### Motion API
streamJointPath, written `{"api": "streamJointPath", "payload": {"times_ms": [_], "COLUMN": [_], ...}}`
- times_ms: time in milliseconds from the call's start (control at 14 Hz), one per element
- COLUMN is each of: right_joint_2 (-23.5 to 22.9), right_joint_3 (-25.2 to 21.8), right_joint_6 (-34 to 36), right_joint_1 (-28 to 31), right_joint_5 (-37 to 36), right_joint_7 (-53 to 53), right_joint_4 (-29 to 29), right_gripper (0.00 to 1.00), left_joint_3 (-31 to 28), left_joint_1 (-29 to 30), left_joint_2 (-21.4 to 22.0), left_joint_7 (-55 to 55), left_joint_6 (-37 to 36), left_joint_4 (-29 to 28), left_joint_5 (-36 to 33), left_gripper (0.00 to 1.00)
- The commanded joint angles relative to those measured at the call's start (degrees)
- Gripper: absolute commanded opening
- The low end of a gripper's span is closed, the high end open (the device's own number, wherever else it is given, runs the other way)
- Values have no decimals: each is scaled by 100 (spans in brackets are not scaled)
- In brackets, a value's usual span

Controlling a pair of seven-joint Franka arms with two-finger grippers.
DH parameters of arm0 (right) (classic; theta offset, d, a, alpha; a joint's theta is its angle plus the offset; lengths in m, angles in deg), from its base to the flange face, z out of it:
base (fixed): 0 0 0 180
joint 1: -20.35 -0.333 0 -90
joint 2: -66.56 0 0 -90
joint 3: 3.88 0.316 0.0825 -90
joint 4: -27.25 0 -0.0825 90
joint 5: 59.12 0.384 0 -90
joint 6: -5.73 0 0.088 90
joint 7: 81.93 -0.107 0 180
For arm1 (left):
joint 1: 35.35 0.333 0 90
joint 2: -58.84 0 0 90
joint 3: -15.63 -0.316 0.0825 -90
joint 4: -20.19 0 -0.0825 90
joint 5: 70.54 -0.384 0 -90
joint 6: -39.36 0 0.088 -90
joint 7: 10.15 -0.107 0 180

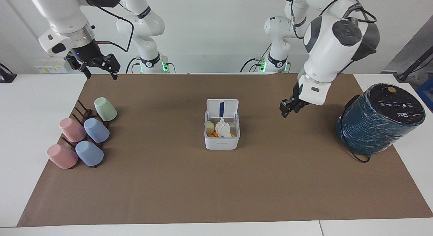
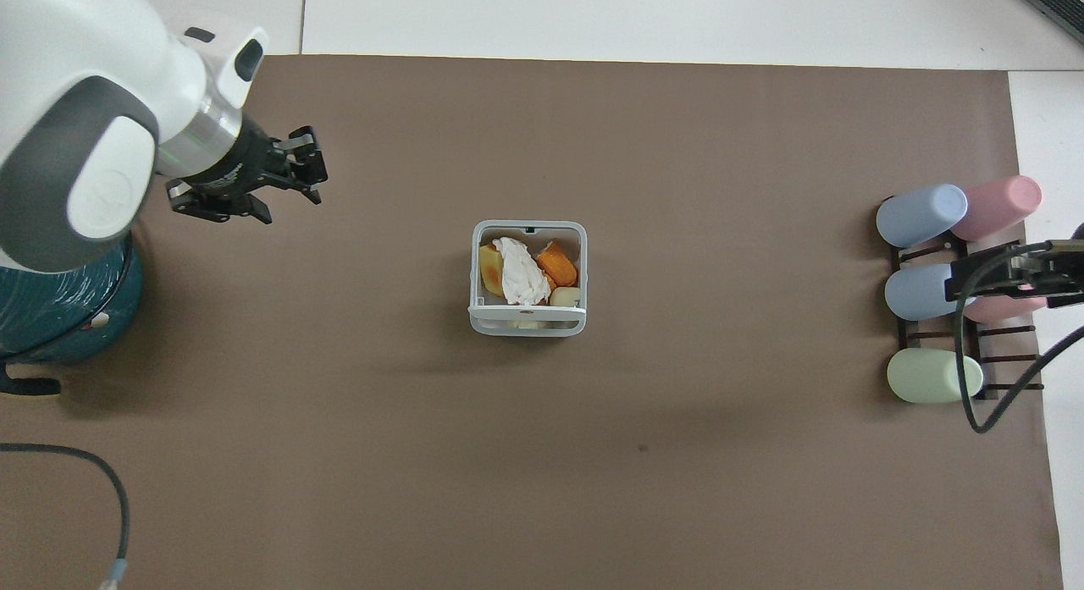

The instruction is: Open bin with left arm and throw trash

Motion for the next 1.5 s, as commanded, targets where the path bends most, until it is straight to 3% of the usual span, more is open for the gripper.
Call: {"api": "streamJointPath", "payload": {"times_ms": [0,287,645,860,1074,1433], "right_joint_2": [44,44,44,44,44,44], "right_joint_3": [29,29,29,29,29,29], "right_joint_6": [93,93,93,93,93,93], "right_joint_1": [46,46,47,46,46,46], "right_joint_5": [-13,-13,-13,-13,-13,-13], "right_joint_7": [165,165,165,165,165,165], "right_joint_4": [-5,-5,-5,-5,-5,-5], "right_gripper": [100,100,100,100,100,100], "left_joint_3": [70,79,141,80,62,44], "left_joint_1": [385,386,342,333,412,570], "left_joint_2": [330,576,1226,1464,1772,1790], "left_joint_7": [-888,-1461,-1840,-1937,-2042,-2596], "left_joint_6": [-410,-1051,-1378,-1203,-518,-105], "left_joint_4": [6,15,-264,-704,-1407,-1514], "left_joint_5": [-351,-723,-652,-635,-626,-407], "left_gripper": [60,67,100,100,100,100]}}
